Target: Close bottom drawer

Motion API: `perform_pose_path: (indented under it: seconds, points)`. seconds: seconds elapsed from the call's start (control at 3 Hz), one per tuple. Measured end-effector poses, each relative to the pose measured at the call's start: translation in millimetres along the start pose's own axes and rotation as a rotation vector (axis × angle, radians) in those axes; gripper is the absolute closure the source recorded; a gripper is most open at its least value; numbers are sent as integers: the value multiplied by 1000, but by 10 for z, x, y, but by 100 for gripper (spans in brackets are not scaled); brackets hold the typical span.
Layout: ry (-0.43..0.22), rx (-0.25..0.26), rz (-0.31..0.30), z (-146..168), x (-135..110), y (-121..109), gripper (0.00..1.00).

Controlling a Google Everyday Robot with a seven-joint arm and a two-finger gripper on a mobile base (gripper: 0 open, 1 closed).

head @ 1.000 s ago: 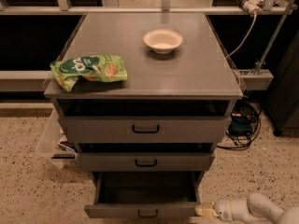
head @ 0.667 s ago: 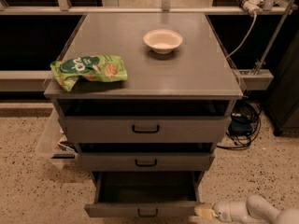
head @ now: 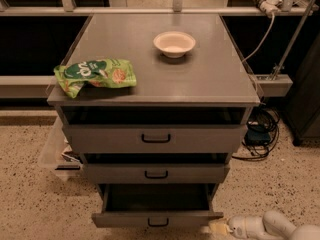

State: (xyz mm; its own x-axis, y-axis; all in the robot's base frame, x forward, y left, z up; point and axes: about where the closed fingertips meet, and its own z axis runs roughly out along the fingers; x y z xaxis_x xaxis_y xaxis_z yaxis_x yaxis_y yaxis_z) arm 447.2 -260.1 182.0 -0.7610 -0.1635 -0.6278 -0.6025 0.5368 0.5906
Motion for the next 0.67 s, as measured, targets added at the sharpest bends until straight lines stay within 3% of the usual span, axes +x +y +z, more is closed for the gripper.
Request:
perform_pose_path:
  seconds: [0.67]
  points:
    - [-74,47,-48,197,-517,-311,100]
